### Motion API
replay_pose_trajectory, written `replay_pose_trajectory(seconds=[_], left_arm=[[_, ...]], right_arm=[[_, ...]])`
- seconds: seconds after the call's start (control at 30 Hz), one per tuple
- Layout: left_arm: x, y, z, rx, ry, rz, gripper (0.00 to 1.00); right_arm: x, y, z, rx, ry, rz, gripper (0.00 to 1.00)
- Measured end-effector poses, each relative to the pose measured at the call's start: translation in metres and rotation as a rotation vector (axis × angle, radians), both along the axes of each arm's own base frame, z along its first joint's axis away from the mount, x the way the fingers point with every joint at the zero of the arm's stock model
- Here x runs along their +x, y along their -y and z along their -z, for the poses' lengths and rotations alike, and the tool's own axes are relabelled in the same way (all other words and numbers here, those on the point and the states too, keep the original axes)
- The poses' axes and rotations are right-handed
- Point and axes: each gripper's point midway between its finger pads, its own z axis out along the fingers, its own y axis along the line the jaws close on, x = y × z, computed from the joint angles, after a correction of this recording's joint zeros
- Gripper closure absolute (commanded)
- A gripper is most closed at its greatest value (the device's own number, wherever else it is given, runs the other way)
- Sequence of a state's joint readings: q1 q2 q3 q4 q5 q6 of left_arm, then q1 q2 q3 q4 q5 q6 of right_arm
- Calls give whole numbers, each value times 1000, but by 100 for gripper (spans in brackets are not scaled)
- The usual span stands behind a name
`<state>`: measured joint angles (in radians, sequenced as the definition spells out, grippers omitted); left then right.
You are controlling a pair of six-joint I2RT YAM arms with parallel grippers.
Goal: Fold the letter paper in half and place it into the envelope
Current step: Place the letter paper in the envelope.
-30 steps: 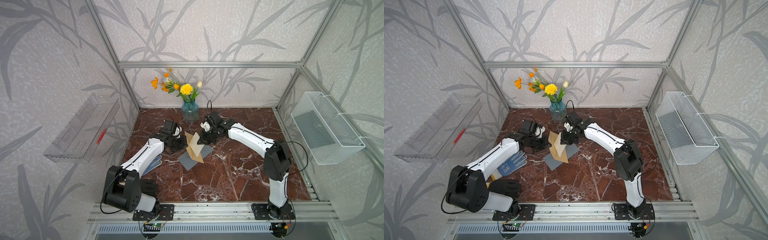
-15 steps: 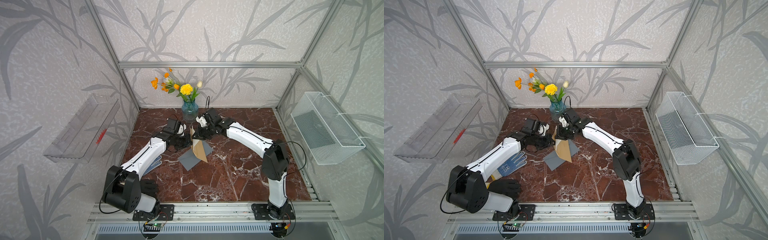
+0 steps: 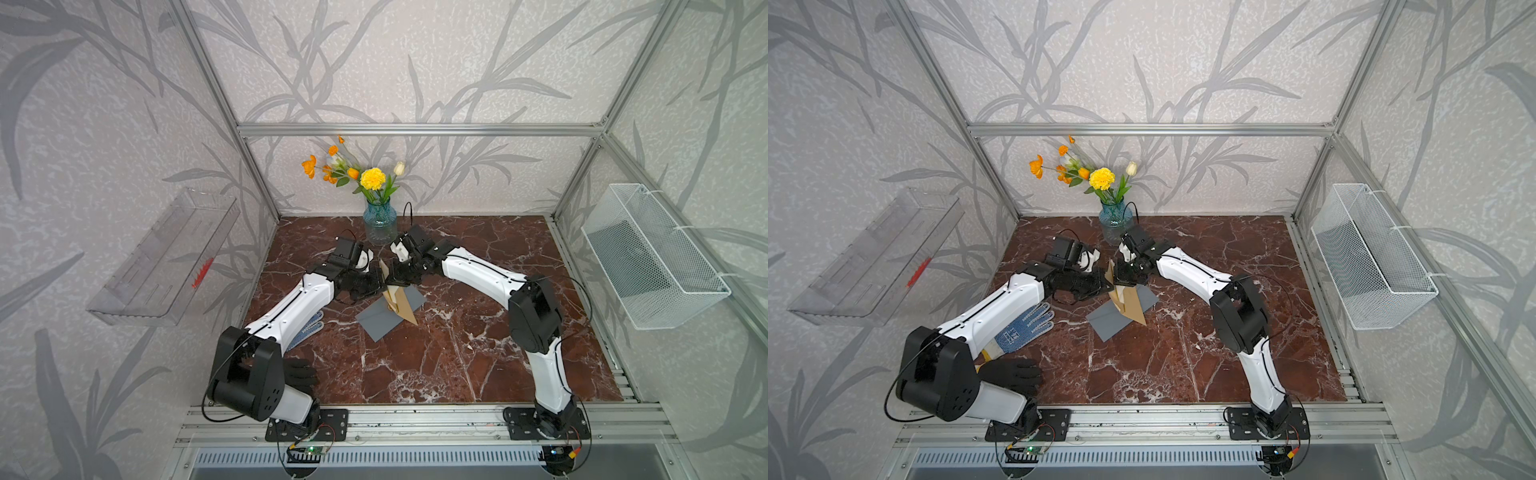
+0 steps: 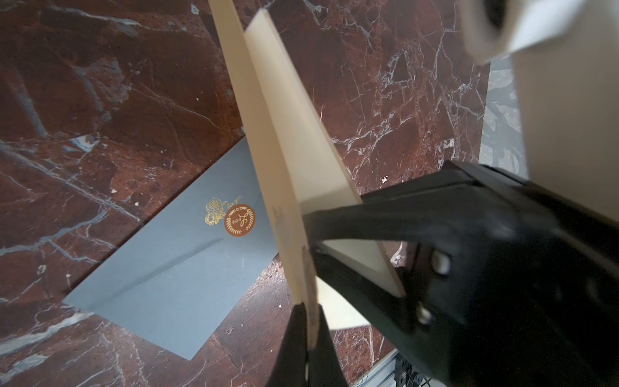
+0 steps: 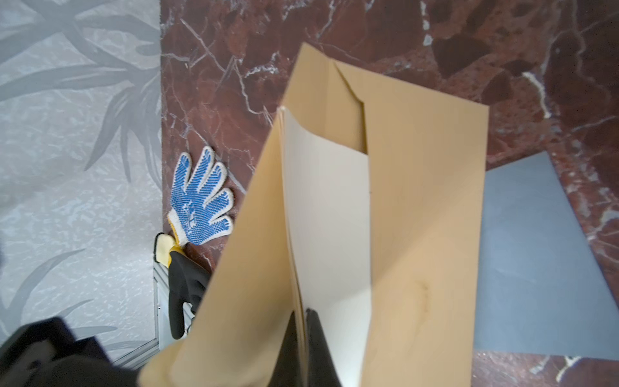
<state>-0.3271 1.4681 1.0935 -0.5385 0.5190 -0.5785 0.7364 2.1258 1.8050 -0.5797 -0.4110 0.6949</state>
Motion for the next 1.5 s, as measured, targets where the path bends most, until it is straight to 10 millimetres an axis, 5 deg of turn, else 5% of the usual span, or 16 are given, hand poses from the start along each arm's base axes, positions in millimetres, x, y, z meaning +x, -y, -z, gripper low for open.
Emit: replay_pose_trajectory(seconds=[0.33, 0.43, 0.53, 0.7, 0.87, 0.93, 1.1, 1.5], left_arm=[[1, 2, -4, -10, 7, 5, 100], [2, 3, -6, -13, 10, 9, 100], [3, 4, -5, -13, 10, 12, 100], [2, 4, -5, -10, 10, 13, 100], [3, 4, -5, -8, 16, 19, 100], [3, 4, -5, -6, 19, 24, 100], [2, 4, -5, -3, 25, 32, 100], [-5, 3, 5, 10, 6, 55, 100]], right_arm=[[1, 11, 14, -87, 50, -28, 100], [-2, 11, 17, -94, 54, -48, 69], [-5, 12, 18, -95, 49, -64, 50], [-10, 18, 12, -94, 32, -80, 48], [-16, 27, -15, -45, 29, -78, 46], [-19, 32, -28, -14, 34, -74, 49], [-17, 35, -54, 87, 49, -49, 100], [-2, 10, -39, 239, -27, -21, 100]])
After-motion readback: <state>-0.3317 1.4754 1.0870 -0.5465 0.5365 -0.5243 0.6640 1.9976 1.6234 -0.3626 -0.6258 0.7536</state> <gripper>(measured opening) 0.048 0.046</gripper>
